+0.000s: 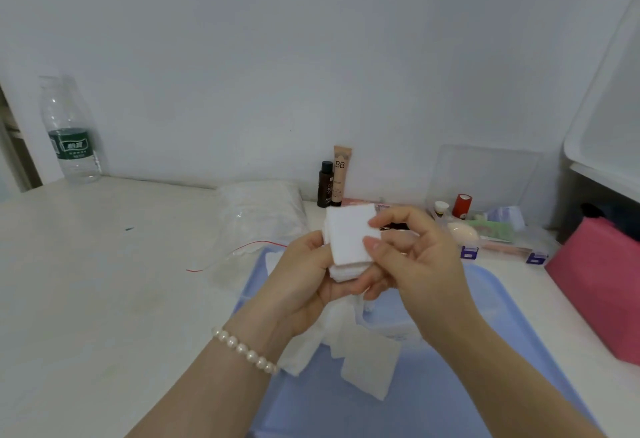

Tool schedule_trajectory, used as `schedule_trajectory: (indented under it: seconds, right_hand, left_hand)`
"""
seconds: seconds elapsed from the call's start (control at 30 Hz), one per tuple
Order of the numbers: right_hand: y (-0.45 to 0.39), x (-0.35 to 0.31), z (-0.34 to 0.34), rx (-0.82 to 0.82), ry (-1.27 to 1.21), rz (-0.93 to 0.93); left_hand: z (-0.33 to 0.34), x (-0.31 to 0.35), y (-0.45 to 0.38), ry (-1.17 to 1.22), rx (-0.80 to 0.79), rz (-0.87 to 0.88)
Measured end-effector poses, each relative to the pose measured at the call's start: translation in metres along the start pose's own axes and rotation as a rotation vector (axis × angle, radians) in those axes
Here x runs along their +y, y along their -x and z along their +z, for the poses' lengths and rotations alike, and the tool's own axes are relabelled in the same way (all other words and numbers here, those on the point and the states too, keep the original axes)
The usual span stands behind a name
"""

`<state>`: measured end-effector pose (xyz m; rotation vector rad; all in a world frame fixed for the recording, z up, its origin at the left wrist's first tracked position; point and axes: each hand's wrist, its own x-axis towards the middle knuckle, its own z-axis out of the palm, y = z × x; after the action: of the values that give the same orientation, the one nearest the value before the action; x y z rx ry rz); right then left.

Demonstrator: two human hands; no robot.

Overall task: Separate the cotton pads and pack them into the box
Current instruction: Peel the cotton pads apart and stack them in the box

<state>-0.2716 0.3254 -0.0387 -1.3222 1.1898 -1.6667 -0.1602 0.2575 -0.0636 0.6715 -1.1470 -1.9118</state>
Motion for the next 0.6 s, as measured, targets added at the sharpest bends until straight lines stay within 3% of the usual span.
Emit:
schedule_trajectory:
  seconds: [0.6]
  right_hand:
    - [0.001, 0.020, 0.000, 0.073, 0.371, -0.114]
  left_hand:
    - [0.005, 0.006, 0.003, 0.124, 0.053, -0.066]
